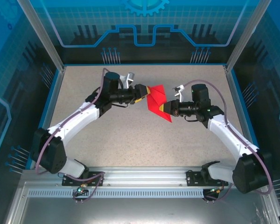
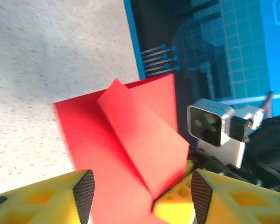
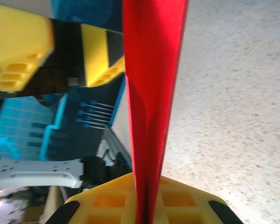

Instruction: Fold a paper plane with a square sheet of paper (fold left side to right side)

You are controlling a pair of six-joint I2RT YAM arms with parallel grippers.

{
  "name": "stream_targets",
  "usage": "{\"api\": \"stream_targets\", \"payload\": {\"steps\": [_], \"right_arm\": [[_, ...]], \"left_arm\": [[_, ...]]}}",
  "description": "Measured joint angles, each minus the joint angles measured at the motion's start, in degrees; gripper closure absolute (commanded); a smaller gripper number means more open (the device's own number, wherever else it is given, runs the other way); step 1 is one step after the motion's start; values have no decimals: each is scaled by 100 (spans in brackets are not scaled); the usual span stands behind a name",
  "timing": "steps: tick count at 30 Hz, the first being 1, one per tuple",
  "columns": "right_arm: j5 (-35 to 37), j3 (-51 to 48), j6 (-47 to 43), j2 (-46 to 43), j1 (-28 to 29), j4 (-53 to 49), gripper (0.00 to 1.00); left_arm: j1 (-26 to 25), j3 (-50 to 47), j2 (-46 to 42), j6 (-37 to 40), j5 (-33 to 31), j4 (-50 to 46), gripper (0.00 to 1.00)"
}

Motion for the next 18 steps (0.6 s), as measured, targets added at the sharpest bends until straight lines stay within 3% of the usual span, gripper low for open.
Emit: {"api": "stream_targets", "payload": {"steps": [3,8,13,18], "right_arm": [[1005,535,-719,-7,426,-1023,91],[3641,1440,-1486,437,1698,-2535,91],[6391,2413,-1668,1897,2776,-3897,91],[8135,3060,-1622,3416,3418,-4863,91]], "left_arm": [[111,0,-481,387,-439,-649,31],[157,0,-1373,975,-1384,-1657,27],[157,-13,-2155,1322,-2282,-2341,24],[190,-136,-2688,1427,-2782,-2636,21]]}}
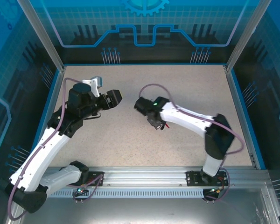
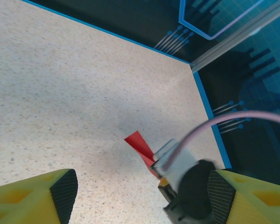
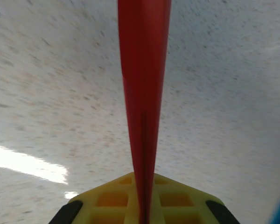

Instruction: Fold a paper plane with a square sheet of paper (fold left side to right side)

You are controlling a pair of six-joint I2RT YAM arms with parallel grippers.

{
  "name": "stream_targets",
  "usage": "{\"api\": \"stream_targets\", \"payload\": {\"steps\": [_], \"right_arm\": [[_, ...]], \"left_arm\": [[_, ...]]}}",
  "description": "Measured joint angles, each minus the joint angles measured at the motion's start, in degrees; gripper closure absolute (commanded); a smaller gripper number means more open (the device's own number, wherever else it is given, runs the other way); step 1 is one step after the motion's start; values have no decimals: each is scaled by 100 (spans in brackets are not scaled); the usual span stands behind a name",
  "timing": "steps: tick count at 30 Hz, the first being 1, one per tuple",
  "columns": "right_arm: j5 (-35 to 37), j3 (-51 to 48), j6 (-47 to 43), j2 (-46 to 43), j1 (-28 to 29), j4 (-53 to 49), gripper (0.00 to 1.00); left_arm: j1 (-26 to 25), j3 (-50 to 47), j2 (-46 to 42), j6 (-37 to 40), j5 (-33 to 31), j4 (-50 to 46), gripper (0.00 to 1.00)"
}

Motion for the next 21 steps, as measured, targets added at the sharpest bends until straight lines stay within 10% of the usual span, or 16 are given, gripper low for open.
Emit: {"api": "stream_targets", "payload": {"steps": [9,21], "right_arm": [[1154,678,151,1801,529,-817,86],[-592,439,-144,1574,516,-330,46]], "left_arm": [[37,-184,-111,74,-234,-297,20],[42,-190,157,46,-114,-302,18]]}}
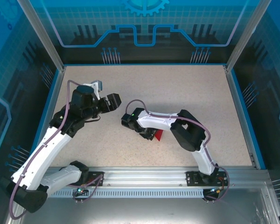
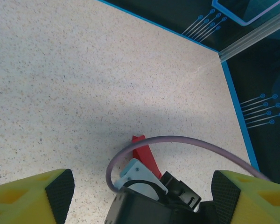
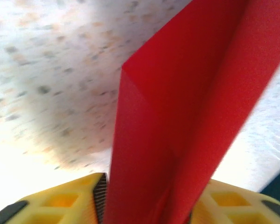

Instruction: Fold a paper plane with a square sheet of paper (fold left side to right side)

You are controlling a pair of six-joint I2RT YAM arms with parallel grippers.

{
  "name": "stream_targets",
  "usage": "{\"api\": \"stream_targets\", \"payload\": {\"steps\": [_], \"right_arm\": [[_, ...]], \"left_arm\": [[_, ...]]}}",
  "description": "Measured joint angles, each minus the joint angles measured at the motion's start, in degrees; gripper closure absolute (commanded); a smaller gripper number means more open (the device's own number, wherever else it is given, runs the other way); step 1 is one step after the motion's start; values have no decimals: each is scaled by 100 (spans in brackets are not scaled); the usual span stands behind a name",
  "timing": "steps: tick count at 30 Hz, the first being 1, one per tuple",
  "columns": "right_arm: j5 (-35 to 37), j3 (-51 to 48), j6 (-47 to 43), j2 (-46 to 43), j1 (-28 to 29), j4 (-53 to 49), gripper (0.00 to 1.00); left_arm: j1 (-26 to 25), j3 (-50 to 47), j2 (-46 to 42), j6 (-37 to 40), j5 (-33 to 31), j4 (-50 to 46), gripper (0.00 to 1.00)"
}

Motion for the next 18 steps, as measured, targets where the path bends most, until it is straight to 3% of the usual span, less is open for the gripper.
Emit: {"api": "stream_targets", "payload": {"steps": [8,14,18], "right_arm": [[-1300,-551,-52,-1810,-439,426,24],[-2155,-1145,-13,-3132,-1311,894,15],[-2785,-1718,90,-3958,-2024,1451,4]], "left_arm": [[7,-188,461,-155,682,225,17],[-7,-739,933,-516,1344,866,19],[-138,-1078,1370,-789,1635,1381,21]]}}
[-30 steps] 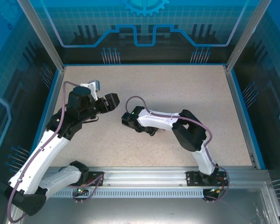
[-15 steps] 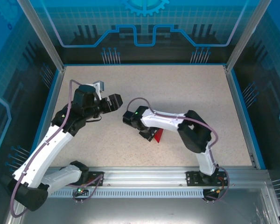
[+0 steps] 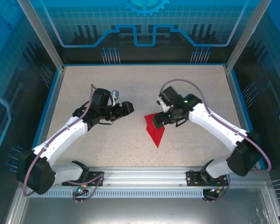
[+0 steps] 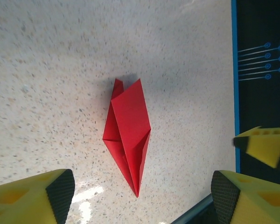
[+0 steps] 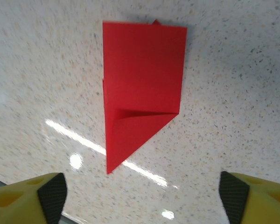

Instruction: Fold a paper plane with a square sheet of paper (fold left side to right side)

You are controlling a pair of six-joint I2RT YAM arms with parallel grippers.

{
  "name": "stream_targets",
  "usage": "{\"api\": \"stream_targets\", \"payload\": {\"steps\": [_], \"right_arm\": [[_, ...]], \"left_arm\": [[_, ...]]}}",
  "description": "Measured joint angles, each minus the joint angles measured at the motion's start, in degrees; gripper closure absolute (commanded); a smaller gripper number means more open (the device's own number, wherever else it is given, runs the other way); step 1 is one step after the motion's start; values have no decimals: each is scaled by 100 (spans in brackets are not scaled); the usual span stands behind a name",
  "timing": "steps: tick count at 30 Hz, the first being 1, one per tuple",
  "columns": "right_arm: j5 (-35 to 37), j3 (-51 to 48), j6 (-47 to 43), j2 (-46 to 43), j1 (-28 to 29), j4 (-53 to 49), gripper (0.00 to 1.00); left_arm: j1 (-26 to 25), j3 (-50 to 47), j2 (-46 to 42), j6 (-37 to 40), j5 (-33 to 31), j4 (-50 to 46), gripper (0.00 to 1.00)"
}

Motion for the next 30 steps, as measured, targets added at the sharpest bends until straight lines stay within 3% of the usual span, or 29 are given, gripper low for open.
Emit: {"api": "stream_targets", "payload": {"steps": [7,15,22,30], "right_arm": [[-874,-960,256,-1161,-918,986,1],[-1543,-1816,518,-1954,-1681,1558,1],[-1843,-2621,660,-2531,-2011,2212,1],[-1921,-3357,588,-3001,-2011,2931,1]], "left_arm": [[-417,-57,1117,-229,295,807,25],[-544,140,2487,-249,444,1414,31],[-566,638,3418,-262,734,1847,51],[-581,817,3823,-114,780,2011,78]]}}
